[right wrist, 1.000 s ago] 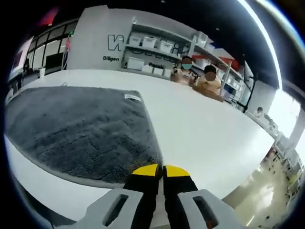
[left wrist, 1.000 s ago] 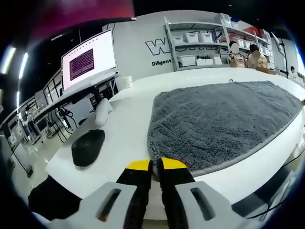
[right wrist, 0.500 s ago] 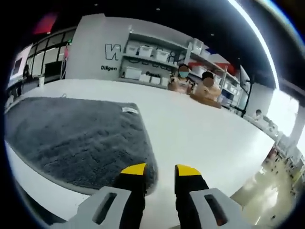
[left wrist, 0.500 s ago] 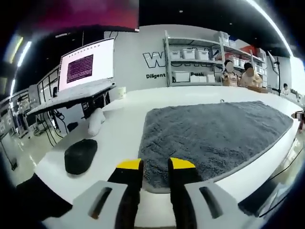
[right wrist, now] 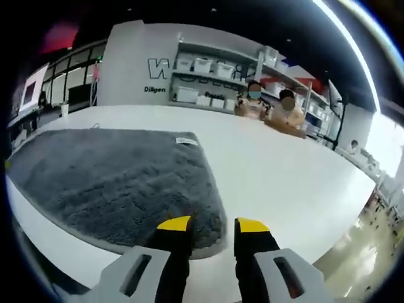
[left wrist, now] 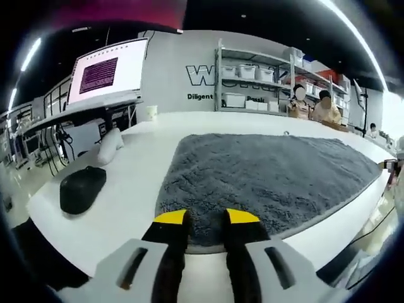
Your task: Open the folded towel by lifting each exposed corner and separating the folded layers until the towel lies flat within the target outline without major curled edges
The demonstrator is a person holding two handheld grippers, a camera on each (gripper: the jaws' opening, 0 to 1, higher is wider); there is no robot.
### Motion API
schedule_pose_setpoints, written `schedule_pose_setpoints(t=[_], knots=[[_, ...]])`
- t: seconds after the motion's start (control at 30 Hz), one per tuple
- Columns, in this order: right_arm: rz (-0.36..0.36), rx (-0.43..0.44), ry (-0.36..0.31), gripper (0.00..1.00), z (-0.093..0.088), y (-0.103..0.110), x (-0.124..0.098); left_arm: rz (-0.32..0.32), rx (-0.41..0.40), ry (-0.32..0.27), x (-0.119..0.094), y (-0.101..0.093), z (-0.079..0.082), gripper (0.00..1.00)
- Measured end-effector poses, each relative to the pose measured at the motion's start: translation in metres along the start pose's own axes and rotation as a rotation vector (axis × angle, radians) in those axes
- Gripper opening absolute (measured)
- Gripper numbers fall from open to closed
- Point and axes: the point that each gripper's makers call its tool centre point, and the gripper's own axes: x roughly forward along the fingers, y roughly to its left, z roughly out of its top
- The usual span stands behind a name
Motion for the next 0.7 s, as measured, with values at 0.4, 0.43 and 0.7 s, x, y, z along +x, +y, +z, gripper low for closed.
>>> schedule_pose_setpoints(t=[0.4, 0.43, 0.7], knots=[[0.075, 0.075, -0.003, 0.23, -0.0066, 0.0020, 0.0029, -0.012, -0.018, 0.015, -0.0005, 0.0041, -0.0011, 0.19], [0.080, 0.065, -0.001, 0.22, -0.0063, 0.0032, 0.0029, -0.013, -0.019, 0.016, -0.0004, 0.0040, -0.0011, 0.19], [0.061, 0.017, 0.017, 0.20, -0.0052, 0.0022, 0.0032, -0.014, 0.001, 0.028, -0.0008, 0.0042, -0.0018, 0.19]])
